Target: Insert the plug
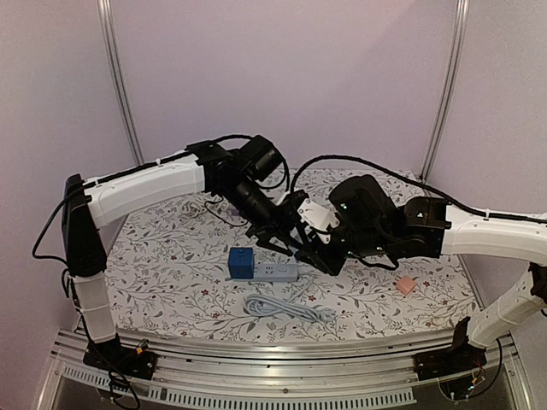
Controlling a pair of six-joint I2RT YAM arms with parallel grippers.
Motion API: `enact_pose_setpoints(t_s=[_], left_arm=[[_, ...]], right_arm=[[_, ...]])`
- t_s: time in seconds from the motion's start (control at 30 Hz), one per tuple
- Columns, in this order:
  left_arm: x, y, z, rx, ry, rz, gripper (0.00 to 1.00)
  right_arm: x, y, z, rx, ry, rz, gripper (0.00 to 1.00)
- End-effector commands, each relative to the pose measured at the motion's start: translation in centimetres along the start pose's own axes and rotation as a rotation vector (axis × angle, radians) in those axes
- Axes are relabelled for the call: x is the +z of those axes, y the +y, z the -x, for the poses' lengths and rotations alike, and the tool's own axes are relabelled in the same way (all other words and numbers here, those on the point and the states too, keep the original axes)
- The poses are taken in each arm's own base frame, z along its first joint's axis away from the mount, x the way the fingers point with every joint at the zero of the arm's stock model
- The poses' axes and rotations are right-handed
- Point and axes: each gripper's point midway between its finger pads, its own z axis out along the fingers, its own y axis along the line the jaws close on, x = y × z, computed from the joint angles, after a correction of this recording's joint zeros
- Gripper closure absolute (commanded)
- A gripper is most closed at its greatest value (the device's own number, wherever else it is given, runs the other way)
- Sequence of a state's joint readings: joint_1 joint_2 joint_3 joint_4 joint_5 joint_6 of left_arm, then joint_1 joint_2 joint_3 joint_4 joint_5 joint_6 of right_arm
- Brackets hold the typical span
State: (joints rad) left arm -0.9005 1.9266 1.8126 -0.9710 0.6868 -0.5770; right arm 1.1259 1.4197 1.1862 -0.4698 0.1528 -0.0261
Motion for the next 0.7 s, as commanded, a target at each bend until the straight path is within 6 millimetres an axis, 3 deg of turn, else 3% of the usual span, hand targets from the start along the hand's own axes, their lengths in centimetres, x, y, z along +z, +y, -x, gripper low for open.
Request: enact_pose_setpoints(t_s=[0.0, 0.2, 0.37, 0.47, 0.6, 0.67], left_arm=[[0.21, -0.37, 0.0, 0.019, -0.015, -0.006, 0.51], [0.02, -0.56, 0.42, 0.026, -0.036, -0.005, 0.58], [-0.01, -0.65, 0.58, 0.029, -0.041, -0.01, 0.76], [0.0, -0.6, 0.65, 0.027, -0.044, -0.007, 0.77], [-0.16, -0.78, 0.83, 0.036, -0.054, -0.009, 0.99], [-0.14, -0.69, 0.86, 0.035, -0.056, -0.005, 1.0]], right_arm=[[-0.47, 0.03, 1.93, 0.062, -0.072, -0.006, 1.0], [-0.26, 0.29, 1.59, 0.061, -0.057, 0.005, 1.0], [-0.27, 0.34, 1.5, 0.055, -0.052, 0.005, 1.0], [-0.27, 0.39, 1.42, 0.055, -0.049, 0.007, 1.0], [-0.27, 0.42, 1.27, 0.064, -0.044, 0.008, 0.99], [-0.33, 0.27, 1.32, 0.077, -0.043, 0.001, 0.93]])
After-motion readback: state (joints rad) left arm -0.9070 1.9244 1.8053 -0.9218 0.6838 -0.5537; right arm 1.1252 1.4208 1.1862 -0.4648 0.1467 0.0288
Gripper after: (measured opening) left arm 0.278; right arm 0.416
